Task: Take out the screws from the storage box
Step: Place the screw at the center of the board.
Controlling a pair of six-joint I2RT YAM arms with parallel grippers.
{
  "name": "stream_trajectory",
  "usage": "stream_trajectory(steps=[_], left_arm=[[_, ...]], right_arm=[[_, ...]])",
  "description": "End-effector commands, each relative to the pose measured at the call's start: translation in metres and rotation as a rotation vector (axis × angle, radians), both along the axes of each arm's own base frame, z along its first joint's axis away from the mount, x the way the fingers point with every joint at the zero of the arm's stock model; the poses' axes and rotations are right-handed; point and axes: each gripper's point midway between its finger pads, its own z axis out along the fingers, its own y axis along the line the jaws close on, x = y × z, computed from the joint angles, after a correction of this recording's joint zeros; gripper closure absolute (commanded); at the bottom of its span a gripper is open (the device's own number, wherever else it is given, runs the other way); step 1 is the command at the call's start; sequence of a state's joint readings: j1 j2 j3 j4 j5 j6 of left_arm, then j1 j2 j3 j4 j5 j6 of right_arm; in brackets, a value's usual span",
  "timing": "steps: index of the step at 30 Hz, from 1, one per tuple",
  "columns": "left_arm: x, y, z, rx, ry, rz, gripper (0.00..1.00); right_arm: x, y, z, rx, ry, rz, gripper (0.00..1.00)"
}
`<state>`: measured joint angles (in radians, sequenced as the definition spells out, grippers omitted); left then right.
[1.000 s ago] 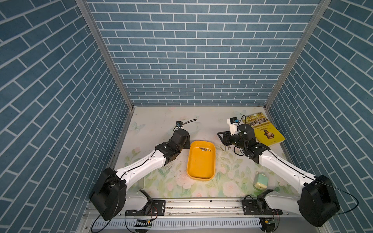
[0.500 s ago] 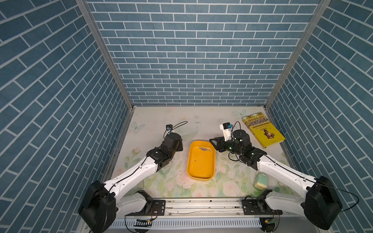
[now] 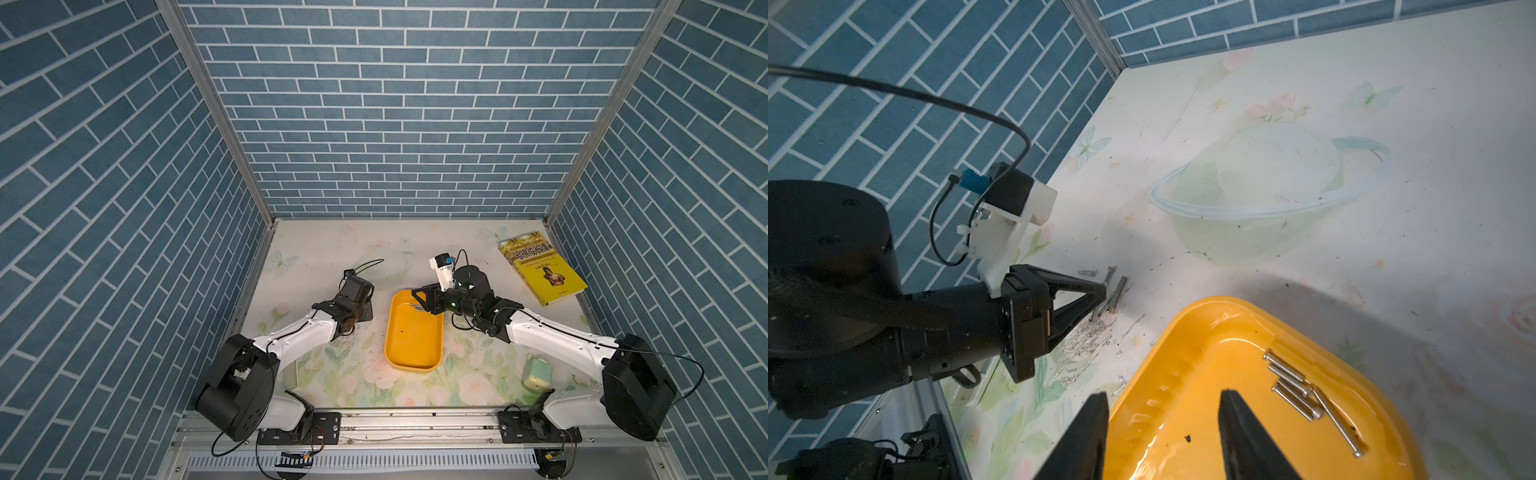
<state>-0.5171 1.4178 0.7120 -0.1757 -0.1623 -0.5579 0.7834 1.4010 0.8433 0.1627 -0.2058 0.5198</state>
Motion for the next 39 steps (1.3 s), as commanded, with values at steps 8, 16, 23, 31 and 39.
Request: stream_trajectory(steps=[8,16,23,31,39], left_arm=[[-0.003,0.001,-0.033,0.024,0.128,0.001,1.0],[-0.001,0.006,-0.03,0.049,0.114,0.016,1.0],[0.0,0.007,-0.038,0.066,0.135,0.012,0.99],[0.0,0.009,-0.053,0.078,0.174,0.014,0.97],[-0.001,0.009,-0.062,0.08,0.206,0.01,0.87]], right_arm=[[0.02,-0.002,-0.009,-0.069,-0.028,-0.051,0.55],[0.017,-0.017,-0.024,-0.192,-0.126,-0.018,0.52],[0.006,-0.01,-0.056,-0.336,-0.131,0.108,0.56],[0.008,-0.015,-0.08,-0.517,-0.137,0.135,0.58],[0.025,-0.015,-0.096,-0.664,-0.118,0.14,0.6]])
